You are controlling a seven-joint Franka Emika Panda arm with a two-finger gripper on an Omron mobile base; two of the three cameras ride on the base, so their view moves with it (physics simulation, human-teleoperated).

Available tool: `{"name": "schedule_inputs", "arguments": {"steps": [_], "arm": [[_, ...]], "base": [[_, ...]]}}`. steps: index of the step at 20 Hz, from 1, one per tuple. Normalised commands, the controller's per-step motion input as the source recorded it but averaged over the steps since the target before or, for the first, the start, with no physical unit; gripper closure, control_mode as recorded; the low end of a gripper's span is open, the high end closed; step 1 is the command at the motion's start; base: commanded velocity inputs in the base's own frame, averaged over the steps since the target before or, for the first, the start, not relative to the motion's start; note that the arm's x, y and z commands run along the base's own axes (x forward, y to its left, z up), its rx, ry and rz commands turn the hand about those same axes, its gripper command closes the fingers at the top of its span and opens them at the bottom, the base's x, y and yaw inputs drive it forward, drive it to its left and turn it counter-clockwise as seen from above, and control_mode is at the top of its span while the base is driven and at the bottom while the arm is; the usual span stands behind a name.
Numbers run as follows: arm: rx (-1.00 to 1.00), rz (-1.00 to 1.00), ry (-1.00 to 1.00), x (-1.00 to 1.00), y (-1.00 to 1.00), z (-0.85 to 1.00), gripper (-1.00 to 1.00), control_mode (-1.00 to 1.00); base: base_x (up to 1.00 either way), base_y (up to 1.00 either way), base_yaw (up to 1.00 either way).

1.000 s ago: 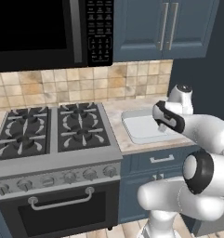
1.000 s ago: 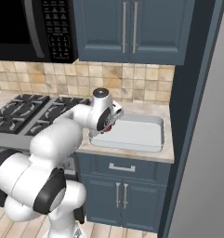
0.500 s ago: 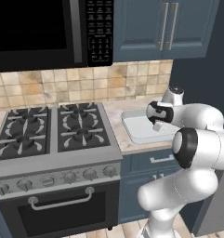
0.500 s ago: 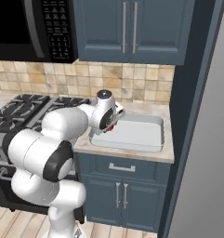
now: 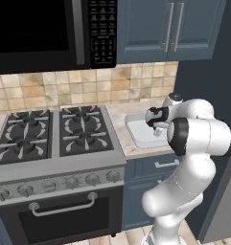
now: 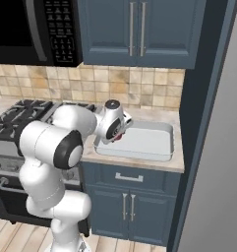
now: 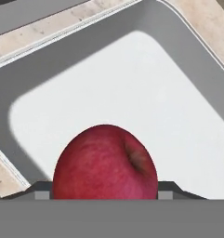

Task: Pick the mango and apple from the fridge and place them inside the tupperware on the counter.

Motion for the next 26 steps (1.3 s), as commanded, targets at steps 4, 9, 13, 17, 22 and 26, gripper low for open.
{"name": "schedule_inputs", "arguments": {"steps": [4,9,13,17,22,26], "arm": [[0.00,0.00,0.00,0.42,-0.06,-0.27,1.00,-1.00],[0.00,0.00,0.00,0.36,-0.11,-0.22,1.00,-1.00],[0.00,0.00,0.00,0.26,-0.13,-0.14,-1.00,-1.00],[0.00,0.00,0.00,0.26,-0.10,-0.03,-1.00,-1.00],[0.00,-0.03,0.00,-0.08,-0.06,0.24,-1.00,-1.00],[0.00,-0.04,0.00,-0.28,-0.02,0.54,-1.00,-1.00]], "base": [[0.00,0.00,0.00],[0.00,0.00,0.00],[0.00,0.00,0.00],[0.00,0.00,0.00],[0.00,0.00,0.00],[0.00,0.00,0.00]]}}
